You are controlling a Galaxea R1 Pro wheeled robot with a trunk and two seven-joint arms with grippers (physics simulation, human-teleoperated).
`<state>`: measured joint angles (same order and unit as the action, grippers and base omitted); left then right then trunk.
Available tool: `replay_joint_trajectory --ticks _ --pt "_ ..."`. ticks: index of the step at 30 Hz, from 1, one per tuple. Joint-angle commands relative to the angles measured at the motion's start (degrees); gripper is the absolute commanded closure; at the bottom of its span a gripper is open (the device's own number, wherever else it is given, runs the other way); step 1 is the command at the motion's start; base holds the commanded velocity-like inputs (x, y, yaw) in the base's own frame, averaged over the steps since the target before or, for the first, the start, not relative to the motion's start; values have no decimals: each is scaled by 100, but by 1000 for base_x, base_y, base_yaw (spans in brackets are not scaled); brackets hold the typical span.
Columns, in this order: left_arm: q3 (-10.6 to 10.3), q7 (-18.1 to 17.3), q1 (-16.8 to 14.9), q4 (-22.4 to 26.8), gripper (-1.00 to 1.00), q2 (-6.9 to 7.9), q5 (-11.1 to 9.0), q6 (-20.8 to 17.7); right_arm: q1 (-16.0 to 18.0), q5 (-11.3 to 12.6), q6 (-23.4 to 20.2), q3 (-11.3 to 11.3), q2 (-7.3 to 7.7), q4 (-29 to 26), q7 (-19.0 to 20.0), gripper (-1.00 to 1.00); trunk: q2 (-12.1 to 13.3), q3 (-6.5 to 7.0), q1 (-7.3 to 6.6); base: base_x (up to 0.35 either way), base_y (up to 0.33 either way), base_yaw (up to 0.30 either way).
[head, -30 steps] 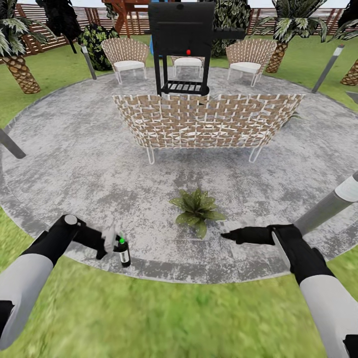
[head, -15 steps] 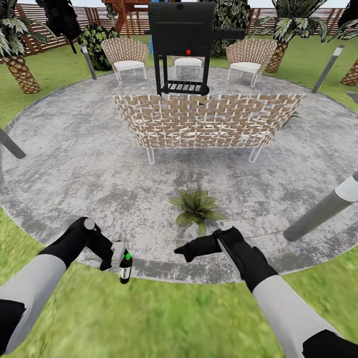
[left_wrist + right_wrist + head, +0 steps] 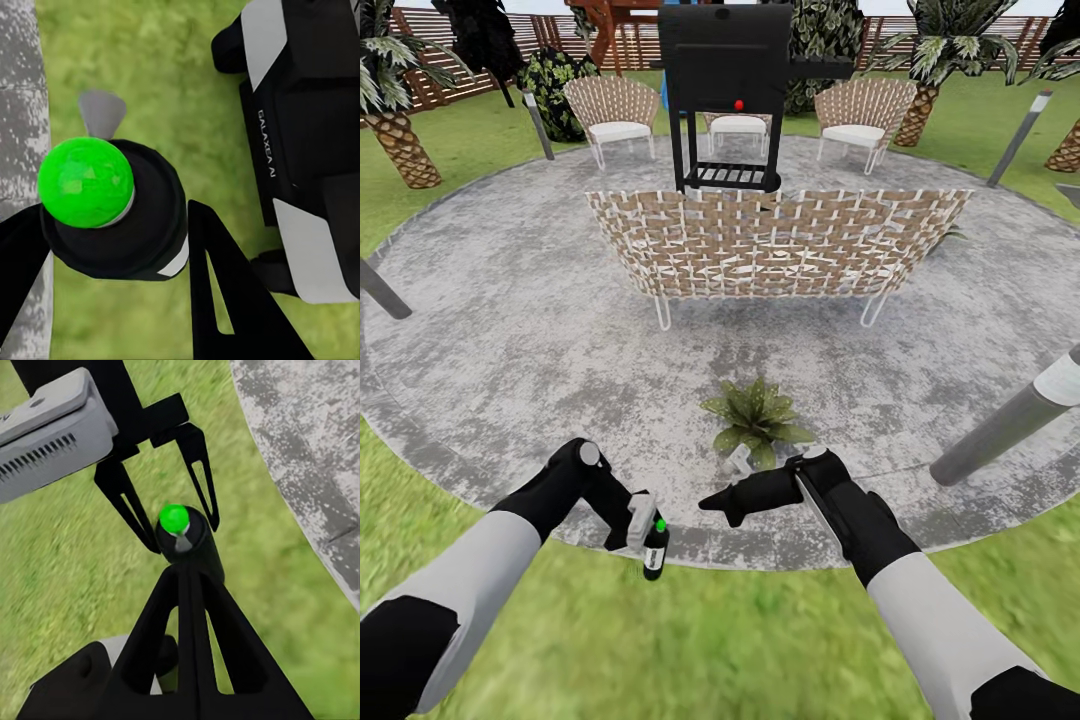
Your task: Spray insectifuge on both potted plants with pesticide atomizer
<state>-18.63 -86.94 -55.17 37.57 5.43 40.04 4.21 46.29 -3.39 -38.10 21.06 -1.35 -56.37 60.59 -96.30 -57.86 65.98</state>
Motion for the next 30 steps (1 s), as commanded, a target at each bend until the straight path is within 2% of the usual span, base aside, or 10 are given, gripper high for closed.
replay_joint_trajectory --ticks 1,5,11,14,18,22,26,30 --pt "-18 -6 -3 9 100 0 4 48 3 -36 -31 -3 0 -6 32 100 -2 -4 0 0 0 0" --pt "-24 -298 -3 241 100 -21 -6 56 3 -39 -31 3 3 -6 32 100 -2 -4 0 0 0 0" --pt "-27 -306 -3 428 100 -37 -13 54 3 -39 -31 3 3 -6 26 100 -2 -4 0 0 0 0" --pt "-27 -306 -3 435 100 -258 -14 54 3 -43 -31 3 3 2 24 100 -2 -4 0 0 0 0" --pt "-27 -306 -3 435 100 -394 -14 53 3 -44 -31 1 3 3 23 100 -2 -4 0 0 0 0" --pt "-18 -306 -3 435 100 -429 -14 46 3 -39 -31 3 3 3 23 100 -2 -4 0 0 0 0" --pt "-10 -306 -3 707 100 -429 -14 9 3 -40 -31 3 3 3 23 100 -2 -4 0 0 0 0" --pt "-10 -306 -3 764 100 -435 -14 -46 3 -43 -31 3 3 3 23 100 -2 -4 0 0 0 0"
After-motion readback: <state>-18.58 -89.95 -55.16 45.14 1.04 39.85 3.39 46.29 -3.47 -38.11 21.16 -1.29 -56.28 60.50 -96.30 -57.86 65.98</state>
